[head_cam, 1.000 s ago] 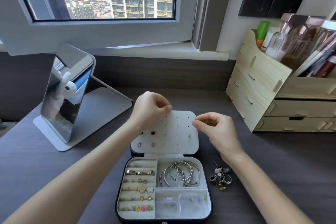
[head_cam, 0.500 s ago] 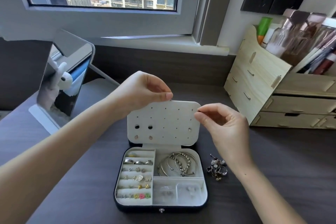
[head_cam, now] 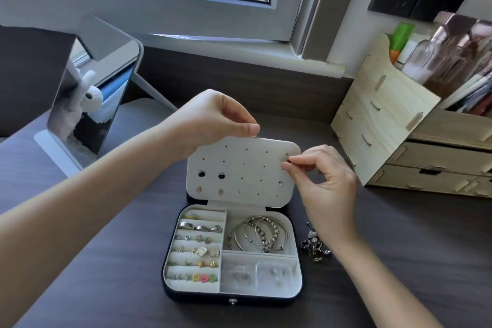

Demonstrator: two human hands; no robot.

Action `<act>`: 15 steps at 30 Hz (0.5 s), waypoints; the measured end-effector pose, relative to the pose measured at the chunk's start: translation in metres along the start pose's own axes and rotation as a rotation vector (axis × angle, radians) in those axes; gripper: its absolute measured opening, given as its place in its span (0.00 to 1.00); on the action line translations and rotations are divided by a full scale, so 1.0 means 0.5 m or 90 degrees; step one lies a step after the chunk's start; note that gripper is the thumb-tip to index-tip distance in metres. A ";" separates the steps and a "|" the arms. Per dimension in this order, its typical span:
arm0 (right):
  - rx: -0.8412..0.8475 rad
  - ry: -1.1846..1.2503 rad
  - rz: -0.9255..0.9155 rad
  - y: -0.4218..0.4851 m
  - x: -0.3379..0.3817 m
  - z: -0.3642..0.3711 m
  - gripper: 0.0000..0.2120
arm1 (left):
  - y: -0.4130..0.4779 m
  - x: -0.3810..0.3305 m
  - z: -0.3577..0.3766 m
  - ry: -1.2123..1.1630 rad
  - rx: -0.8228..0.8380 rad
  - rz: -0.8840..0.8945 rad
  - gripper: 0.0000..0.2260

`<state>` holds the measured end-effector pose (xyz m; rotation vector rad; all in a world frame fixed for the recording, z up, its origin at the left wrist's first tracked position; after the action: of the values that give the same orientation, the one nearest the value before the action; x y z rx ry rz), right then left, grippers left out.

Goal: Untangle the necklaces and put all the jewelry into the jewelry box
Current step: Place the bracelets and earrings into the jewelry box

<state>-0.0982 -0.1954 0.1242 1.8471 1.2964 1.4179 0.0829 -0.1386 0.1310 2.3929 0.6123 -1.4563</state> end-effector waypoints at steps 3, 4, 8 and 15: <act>-0.009 0.003 0.003 0.000 -0.004 -0.001 0.03 | -0.001 0.001 -0.001 -0.007 -0.001 -0.008 0.03; -0.008 0.004 0.006 0.001 -0.005 -0.001 0.03 | -0.003 0.001 -0.001 -0.010 0.001 -0.011 0.03; 0.007 0.004 0.031 0.005 -0.011 0.003 0.05 | -0.010 0.000 0.000 -0.012 0.008 -0.024 0.04; 0.097 0.202 0.324 -0.004 -0.078 0.029 0.17 | -0.018 0.003 0.007 -0.046 0.044 -0.043 0.04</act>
<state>-0.0865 -0.2264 0.0989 2.2309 1.1439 1.9885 0.0764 -0.1319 0.1281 2.3798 0.6413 -1.6089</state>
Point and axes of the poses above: each hand's wrist, its own y-axis towards the middle knuckle, its own z-axis out of the palm, x = y × z, the point moved 10 cm from there along y, towards the middle knuckle, and after that the axes turned 3 degrees about -z, right-handed, at the moved point
